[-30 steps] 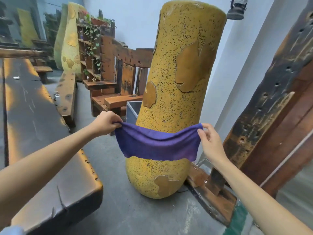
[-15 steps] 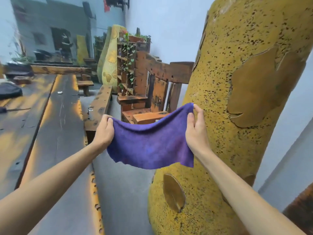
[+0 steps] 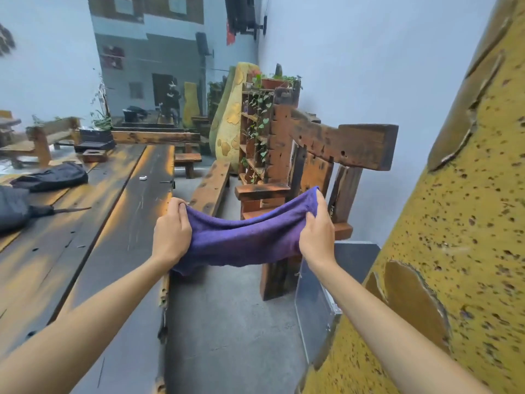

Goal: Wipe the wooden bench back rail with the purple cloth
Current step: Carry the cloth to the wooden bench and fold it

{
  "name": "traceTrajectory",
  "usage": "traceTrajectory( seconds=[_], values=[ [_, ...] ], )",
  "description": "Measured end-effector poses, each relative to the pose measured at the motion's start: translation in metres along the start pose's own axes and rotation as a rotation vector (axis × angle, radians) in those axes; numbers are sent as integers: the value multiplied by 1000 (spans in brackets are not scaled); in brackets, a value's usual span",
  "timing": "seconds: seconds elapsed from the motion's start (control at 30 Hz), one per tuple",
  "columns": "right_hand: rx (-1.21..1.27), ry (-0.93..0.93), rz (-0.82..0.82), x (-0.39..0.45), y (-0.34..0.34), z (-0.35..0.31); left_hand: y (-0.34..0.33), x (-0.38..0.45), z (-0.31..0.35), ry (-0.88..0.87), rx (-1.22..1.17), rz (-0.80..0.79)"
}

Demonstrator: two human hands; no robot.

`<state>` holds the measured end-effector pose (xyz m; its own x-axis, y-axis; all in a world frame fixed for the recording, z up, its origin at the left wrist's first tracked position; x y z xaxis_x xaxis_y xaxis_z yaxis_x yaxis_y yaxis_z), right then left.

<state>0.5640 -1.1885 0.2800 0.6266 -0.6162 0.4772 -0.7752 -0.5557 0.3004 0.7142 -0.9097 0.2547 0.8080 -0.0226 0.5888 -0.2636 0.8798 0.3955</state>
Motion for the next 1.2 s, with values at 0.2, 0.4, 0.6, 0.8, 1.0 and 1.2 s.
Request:
traceTrajectory(
  seconds=[0.2,0.4,0.6,0.8,1.0,1.2],
  values=[
    [-31,131,-10,97,-93,46,-71,96,-77,32,6,65],
    [-215,246,-16,222,-183,87,-161,226,-152,97,-23,62],
    [-193,173,22,360,-258,112,-240,350,-196,110,-97,18],
    [-168,252,-1,464,-308,135,-321,435,-237,90,-151,-76],
    [-104,221,16,573,-370,184,-411,538,-289,29,-146,-109],
    [-71,140,64,707,-433,233,-509,672,-308,-18,-150,-118]
  ],
)
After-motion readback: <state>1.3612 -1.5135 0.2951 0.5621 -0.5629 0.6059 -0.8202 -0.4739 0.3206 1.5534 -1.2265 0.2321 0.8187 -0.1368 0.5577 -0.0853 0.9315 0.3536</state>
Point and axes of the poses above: each hand's wrist, its own x-axis towards the middle knuckle, its own y-axis out of the back of the hand, z = x × y, the point moved 4 cm from there along x, towards the middle knuckle, and after that the axes turned 2 degrees about -x, right-handed, at the moved point
